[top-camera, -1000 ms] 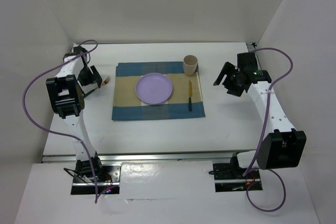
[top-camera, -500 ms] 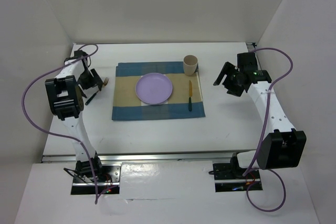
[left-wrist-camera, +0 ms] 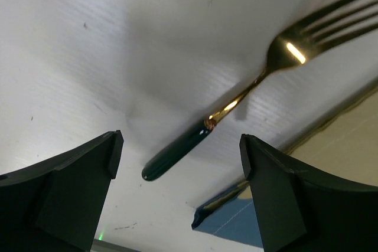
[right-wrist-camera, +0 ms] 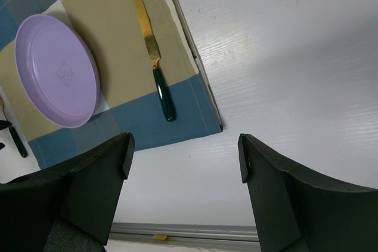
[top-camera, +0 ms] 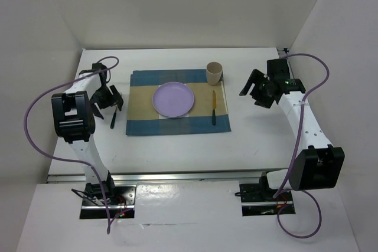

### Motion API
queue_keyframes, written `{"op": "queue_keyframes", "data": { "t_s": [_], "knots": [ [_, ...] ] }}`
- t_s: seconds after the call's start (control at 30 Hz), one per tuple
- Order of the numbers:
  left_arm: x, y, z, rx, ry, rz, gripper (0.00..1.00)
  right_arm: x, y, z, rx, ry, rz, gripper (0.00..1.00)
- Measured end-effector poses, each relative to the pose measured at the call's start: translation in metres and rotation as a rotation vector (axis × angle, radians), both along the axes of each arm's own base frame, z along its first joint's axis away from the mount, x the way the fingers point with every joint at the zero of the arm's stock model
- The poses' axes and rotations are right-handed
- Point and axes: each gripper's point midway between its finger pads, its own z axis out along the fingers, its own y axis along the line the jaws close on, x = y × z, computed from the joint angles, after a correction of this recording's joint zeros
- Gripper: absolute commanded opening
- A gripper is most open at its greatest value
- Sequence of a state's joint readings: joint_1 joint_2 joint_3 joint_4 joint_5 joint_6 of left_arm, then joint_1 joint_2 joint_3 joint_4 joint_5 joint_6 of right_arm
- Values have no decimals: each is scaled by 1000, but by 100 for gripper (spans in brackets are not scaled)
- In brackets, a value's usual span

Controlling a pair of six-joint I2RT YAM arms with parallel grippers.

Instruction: Set the dinner table for one person

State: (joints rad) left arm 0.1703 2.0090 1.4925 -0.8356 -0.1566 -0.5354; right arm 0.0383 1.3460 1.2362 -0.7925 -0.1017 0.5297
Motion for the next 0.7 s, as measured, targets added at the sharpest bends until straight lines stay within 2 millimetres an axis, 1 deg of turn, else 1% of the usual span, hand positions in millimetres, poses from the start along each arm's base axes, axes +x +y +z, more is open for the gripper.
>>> {"op": "queue_keyframes", "data": {
  "t_s": [0.17,0.23,0.33,0.37,0.4,0.5,0.53,0.63,0.67,0.7],
  "knots": [
    [-15,-5,11,-4,-14,-4,99,0,0,0,1,-1,0,83],
    [-21,-7,13,-5,-23,-4,95,0,0,0,1,-2,0,83],
    [-32,-9,10,-10,-6,9,89,0,1,0,3,-2,2,83],
    [-34,-9,8,-11,0,13,89,0,1,0,5,-2,4,83],
    [-36,-10,5,-13,6,14,85,0,1,1,6,-3,5,83],
    [-39,-12,-1,-15,20,13,80,0,2,1,7,-4,6,83],
    [-38,-12,-3,-10,22,11,69,0,2,1,7,-4,5,83],
    [-37,-13,-9,-5,32,12,45,0,1,2,6,-8,5,83],
    [-37,-14,-12,-5,38,8,31,0,1,3,6,-10,5,83],
    [-37,-14,-13,-8,43,9,23,0,1,4,6,-12,5,83]
  ]
}}
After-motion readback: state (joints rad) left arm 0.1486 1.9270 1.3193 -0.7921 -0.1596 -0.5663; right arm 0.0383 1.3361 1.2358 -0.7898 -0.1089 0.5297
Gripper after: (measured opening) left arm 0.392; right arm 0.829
